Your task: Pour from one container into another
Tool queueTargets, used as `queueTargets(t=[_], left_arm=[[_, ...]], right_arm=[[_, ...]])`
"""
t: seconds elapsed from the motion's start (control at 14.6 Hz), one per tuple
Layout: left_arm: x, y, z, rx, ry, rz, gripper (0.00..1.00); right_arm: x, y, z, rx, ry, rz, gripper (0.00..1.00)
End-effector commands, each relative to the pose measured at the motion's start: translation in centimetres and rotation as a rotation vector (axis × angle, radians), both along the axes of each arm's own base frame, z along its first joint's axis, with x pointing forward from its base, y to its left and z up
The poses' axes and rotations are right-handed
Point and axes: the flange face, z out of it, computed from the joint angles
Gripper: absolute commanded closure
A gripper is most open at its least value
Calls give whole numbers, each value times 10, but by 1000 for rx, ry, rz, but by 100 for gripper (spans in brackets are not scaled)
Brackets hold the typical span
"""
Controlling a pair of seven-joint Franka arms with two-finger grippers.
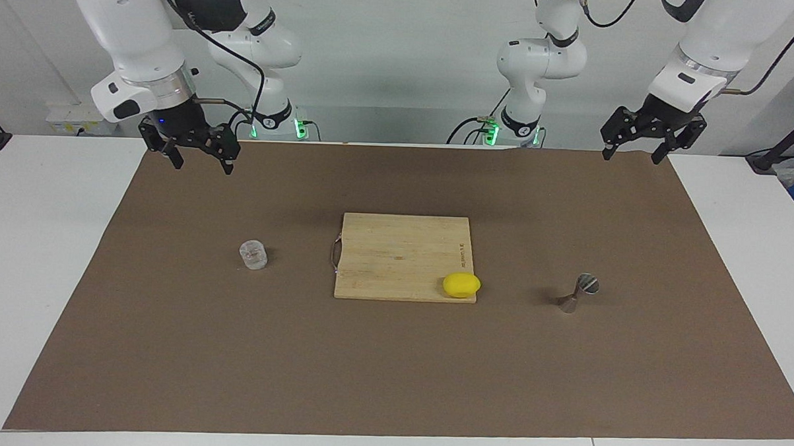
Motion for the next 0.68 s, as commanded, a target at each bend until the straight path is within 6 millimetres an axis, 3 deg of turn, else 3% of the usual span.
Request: queueTargets(t=[0.0,0.62], left_arm=[[-2,-6,2,-12,-8,-18,0],[-2,-8,-9,-13,-28,-19,0]], right_arm=[[-4,-3,3,-8,8,14,0],[-4,-3,3,-6,9,14,0]])
